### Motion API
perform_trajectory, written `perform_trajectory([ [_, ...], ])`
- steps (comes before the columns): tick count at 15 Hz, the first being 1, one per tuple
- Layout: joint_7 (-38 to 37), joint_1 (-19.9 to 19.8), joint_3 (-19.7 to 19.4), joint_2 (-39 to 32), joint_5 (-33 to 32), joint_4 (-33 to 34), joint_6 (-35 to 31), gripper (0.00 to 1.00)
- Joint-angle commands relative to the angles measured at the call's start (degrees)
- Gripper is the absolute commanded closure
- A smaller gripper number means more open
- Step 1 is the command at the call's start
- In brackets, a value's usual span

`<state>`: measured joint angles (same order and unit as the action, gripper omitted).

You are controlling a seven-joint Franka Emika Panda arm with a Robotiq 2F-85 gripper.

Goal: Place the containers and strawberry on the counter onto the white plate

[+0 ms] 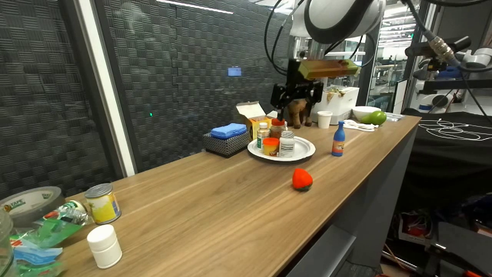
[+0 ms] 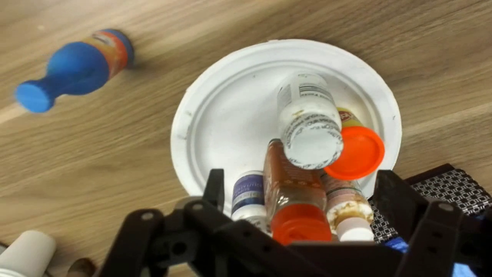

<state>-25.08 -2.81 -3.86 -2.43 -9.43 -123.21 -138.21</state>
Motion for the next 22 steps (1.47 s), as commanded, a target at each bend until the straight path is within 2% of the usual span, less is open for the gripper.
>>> perform_trajectory([
  [1,0.9,-1.2,-1.1,8.2,-3.6,-3.5,3.8,0.0],
  [4,1.6,-3.4,-1.9,11.9,-3.5,-4.8,6.3,0.0],
  [8,5.4,-6.0,-3.8,14.5,0.7,-6.0,9.0,0.0],
  [14,11.0,-7.6,-6.3,11.9,7.2,-6.9,10.1,0.0],
  [22,11.3,-7.6,-6.0,7.9,6.6,-6.5,9.9,0.0],
])
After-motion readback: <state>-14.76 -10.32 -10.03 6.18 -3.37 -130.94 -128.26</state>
